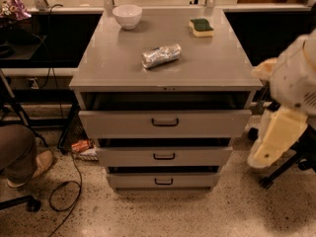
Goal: Open top drawer
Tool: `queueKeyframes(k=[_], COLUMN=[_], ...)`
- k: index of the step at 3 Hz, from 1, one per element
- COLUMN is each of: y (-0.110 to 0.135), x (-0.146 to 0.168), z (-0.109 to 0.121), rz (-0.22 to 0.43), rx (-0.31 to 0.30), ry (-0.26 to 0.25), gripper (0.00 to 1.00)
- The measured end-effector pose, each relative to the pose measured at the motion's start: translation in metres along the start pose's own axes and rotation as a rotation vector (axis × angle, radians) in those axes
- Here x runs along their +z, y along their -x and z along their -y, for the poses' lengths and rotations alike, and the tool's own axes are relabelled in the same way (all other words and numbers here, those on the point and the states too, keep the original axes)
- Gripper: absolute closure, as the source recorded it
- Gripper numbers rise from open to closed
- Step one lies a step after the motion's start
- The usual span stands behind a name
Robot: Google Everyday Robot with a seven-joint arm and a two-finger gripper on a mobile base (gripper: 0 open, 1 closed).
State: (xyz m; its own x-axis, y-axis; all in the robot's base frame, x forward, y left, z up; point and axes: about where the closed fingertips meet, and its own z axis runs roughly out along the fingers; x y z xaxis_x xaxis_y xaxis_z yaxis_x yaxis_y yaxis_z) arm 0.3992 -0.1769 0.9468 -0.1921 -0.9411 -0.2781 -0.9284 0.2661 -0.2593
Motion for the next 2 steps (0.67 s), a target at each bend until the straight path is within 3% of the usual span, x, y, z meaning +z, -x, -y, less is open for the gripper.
queueKeyframes(k=[1,2], y=[0.015,0.01], x=[0.071,0.107], z=[-0.026,-0.037], rz=[0.045,0.044], rx=[0.011,0.017], ry=[0.041,0.042], gripper=[0.0,0.0])
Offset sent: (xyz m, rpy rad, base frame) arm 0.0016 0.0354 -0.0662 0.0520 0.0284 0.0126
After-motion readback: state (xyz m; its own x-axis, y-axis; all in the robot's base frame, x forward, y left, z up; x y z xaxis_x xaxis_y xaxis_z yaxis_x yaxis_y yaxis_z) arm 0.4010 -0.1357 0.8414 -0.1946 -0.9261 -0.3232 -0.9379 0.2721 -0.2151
